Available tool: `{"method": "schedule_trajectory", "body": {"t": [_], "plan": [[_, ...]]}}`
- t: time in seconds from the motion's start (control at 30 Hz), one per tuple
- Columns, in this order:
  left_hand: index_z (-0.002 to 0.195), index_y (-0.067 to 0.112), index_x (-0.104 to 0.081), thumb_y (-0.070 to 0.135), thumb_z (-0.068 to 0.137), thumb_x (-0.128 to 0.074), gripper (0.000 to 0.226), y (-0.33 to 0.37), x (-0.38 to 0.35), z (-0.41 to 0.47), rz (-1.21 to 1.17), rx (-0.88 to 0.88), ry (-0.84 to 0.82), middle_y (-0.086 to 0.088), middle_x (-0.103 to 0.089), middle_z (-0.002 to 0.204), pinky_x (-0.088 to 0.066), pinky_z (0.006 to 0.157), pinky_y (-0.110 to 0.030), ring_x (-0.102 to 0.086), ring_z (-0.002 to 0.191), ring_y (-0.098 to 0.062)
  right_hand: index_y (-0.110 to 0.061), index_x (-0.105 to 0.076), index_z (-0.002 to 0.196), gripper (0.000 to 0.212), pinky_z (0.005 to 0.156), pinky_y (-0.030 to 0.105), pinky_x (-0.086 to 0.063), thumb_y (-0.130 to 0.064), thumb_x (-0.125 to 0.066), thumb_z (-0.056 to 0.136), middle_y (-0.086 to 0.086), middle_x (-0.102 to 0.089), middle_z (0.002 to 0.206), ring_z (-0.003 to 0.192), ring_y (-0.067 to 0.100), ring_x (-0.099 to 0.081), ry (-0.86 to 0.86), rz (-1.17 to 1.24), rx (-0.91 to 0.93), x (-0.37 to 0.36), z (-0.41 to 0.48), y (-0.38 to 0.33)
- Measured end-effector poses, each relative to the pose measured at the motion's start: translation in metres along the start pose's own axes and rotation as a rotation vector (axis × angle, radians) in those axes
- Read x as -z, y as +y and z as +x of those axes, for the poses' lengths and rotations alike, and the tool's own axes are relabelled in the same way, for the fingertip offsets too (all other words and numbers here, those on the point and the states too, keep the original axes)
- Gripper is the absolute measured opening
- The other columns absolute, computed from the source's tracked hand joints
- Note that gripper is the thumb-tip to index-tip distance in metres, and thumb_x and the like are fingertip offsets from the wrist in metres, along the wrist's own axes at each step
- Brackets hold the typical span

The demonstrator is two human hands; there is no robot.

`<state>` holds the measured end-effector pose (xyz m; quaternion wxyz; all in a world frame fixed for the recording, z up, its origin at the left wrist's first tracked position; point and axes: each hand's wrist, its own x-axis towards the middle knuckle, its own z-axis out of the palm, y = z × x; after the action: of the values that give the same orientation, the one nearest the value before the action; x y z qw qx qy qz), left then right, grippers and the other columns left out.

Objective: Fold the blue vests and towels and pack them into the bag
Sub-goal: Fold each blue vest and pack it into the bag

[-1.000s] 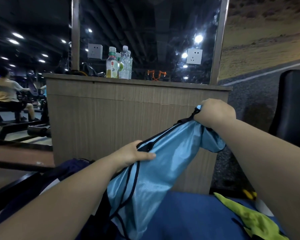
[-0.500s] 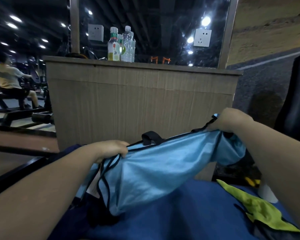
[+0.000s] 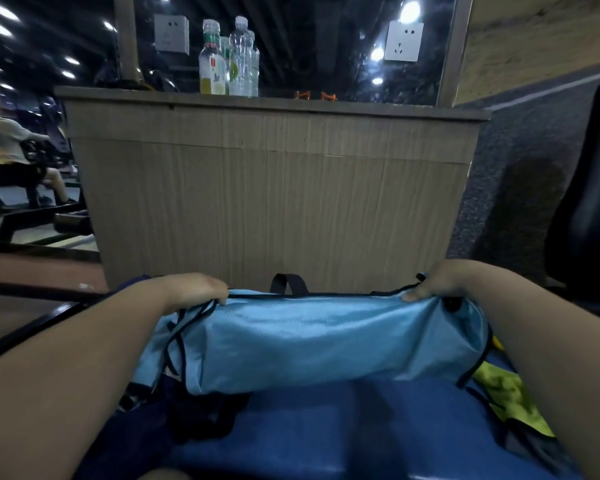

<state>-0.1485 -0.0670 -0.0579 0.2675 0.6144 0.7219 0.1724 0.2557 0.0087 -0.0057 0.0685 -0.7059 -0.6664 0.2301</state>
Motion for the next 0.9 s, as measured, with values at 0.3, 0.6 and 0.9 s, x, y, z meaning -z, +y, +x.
{"method": "schedule_trajectory", "body": {"t": [0.3,0.6,0.9], "plan": [[0.111,0.012,-0.062,0.017,0.092,-0.048,0.024,0.01,-0.01,0.034,0.621,0.035,-0.029,-0.002,-0.062,0.11,-0.042,0.068,-0.022,-0.054,0.092,-0.018,-0.002,-0.059,0.128,0.093,0.102,0.045,-0.048,-0.046,-0.092,0.054,0.014,-0.064,0.125,0.115,0.031,-0.061,-0.366,0.032,-0.117,-0.054,0.043,0.038],[0.125,0.022,-0.048,0.014,0.089,-0.051,0.037,0.019,-0.11,0.072,0.953,-0.153,0.387,-0.003,-0.041,0.13,-0.033,0.096,-0.039,-0.035,0.125,-0.024,-0.013,-0.044,0.141,0.057,0.055,0.029,-0.04,-0.038,-0.062,0.093,0.009,-0.063,0.107,0.083,0.023,-0.058,0.197,0.098,-0.112,-0.139,0.08,0.105],[0.111,0.024,-0.062,0.027,0.093,-0.047,0.023,0.057,-0.26,0.087,0.415,-0.477,0.133,0.002,-0.06,0.118,-0.038,0.091,-0.031,-0.049,0.115,-0.021,0.007,-0.05,0.128,0.08,0.074,0.046,-0.049,-0.042,-0.082,0.074,0.021,-0.062,0.113,0.095,0.038,-0.061,0.343,0.726,-0.409,-0.176,0.089,0.181]]}}
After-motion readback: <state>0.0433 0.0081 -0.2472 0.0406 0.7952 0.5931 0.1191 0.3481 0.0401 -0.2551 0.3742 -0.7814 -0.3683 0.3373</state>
